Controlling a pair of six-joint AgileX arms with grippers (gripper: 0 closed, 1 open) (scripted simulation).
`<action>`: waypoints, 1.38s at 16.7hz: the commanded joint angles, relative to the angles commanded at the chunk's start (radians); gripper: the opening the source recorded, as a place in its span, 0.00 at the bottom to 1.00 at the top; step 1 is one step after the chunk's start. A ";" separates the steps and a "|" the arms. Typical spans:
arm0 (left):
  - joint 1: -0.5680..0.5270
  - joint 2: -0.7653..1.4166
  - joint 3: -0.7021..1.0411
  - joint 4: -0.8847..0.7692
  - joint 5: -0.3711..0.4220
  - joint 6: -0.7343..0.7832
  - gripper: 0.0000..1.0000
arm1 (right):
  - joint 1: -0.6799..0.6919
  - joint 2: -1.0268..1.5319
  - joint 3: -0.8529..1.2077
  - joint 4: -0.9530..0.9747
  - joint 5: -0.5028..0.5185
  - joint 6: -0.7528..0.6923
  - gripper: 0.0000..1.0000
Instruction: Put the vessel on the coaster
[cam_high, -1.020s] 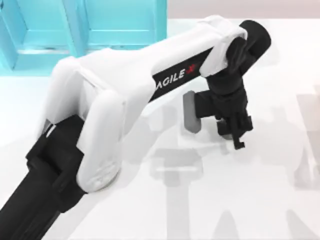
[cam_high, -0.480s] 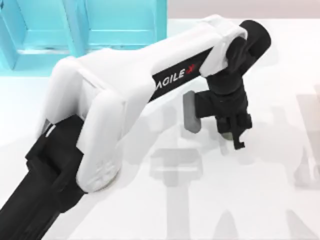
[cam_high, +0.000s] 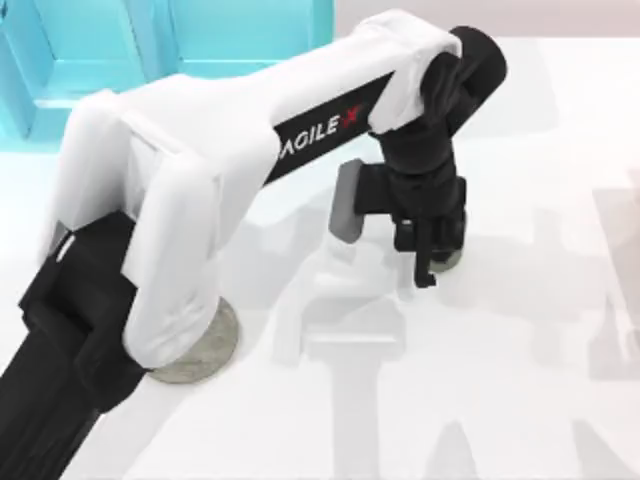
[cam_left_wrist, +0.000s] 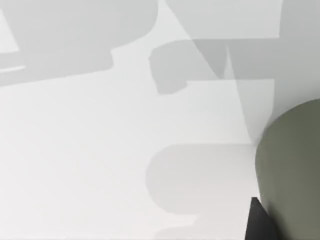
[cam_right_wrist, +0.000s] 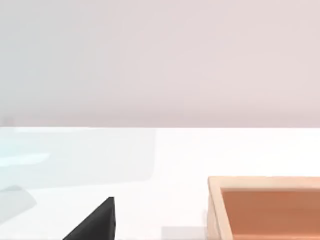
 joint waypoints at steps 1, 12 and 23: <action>0.017 -0.020 -0.023 -0.012 -0.006 0.074 0.00 | 0.000 0.000 0.000 0.000 0.000 0.000 1.00; 0.264 -0.308 -0.369 -0.199 -0.100 1.230 0.00 | 0.000 0.000 0.000 0.000 0.000 0.000 1.00; 0.409 -0.479 -0.574 -0.313 -0.161 1.827 0.00 | 0.000 0.000 0.000 0.000 0.000 0.000 1.00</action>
